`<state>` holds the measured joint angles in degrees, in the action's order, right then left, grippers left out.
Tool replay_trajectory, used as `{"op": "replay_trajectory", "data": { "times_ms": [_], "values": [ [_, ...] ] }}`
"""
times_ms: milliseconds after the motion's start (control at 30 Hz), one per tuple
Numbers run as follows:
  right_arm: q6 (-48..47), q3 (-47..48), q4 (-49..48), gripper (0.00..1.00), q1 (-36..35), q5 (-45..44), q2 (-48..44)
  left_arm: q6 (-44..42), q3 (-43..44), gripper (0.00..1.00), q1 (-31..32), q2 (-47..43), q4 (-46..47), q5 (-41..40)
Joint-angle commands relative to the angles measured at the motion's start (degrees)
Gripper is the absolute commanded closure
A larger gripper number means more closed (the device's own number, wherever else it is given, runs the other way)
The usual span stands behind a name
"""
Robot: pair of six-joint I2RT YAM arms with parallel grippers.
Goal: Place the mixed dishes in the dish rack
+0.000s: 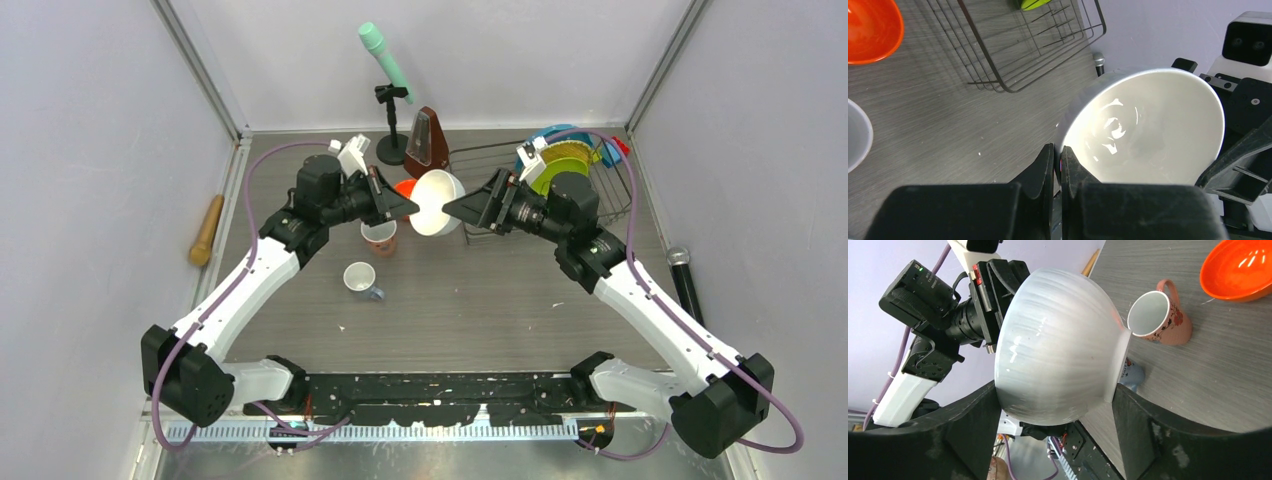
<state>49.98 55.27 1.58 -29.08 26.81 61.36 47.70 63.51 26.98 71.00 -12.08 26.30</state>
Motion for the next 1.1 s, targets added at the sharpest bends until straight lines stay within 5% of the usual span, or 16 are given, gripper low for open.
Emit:
{"op": "replay_trajectory", "data": {
  "times_ms": [0,133,267,400,667,1067],
  "values": [
    [1.2,-0.7,-6.2,0.28,-0.1,0.9,-1.2,2.1,0.6,1.0,-0.2,-0.7,8.0,4.7],
    [1.0,-0.3,-6.6,0.48,-0.1,1.2,-0.8,1.4,0.5,1.0,-0.2,-0.5,7.8,4.1],
    [-1.2,1.6,-2.8,0.81,-0.1,-2.7,-0.7,0.3,0.6,0.73,-0.2,-0.5,6.5,1.8],
    [-3.8,4.4,3.9,0.94,0.0,-8.0,-0.2,-0.5,1.0,0.53,-0.2,-0.3,5.5,0.8],
    [-6.3,8.4,9.9,1.0,2.3,-13.4,1.9,-3.6,2.3,0.34,-0.3,-0.6,1.3,-1.4],
    [-26.9,29.1,30.2,1.0,3.3,-34.1,12.5,-10.8,3.3,0.35,-0.4,-4.6,-7.3,-6.0]
  ]
}}
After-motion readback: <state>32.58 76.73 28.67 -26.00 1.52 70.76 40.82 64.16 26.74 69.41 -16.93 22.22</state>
